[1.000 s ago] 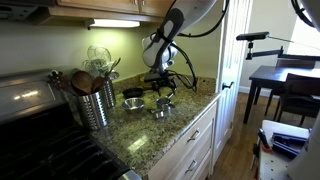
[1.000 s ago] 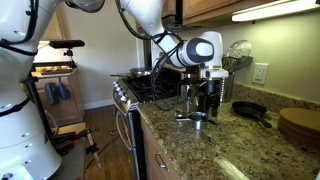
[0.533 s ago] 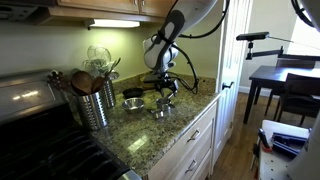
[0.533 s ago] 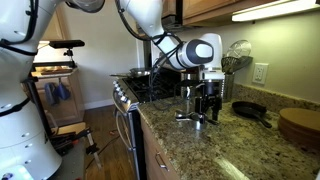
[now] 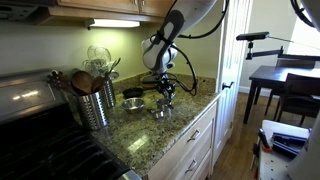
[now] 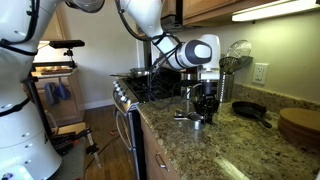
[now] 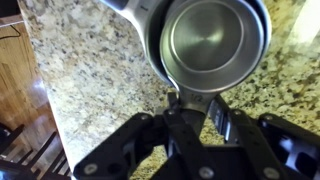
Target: Separate the measuring cups
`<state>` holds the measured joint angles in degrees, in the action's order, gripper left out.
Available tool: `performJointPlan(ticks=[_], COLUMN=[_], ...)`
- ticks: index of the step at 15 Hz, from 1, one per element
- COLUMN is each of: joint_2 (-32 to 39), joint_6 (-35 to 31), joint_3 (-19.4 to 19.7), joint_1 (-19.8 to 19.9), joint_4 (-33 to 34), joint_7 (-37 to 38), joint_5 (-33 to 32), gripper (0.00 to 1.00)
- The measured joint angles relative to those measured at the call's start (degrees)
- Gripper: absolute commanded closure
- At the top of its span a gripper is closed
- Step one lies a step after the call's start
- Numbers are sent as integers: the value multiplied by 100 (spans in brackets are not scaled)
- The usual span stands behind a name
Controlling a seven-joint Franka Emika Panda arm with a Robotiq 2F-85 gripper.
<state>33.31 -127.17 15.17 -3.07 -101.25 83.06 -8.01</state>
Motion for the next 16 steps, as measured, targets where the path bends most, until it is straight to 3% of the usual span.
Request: performJointPlan(ticks=[2,16], joint_2=[-1,-98], joint_6=[3,123], joint_3=[-4,112], joint_1=[-6,3], joint_4=[0,-1], joint_7=[75,352], joint_5=[-30,-312], gripper=[87,87])
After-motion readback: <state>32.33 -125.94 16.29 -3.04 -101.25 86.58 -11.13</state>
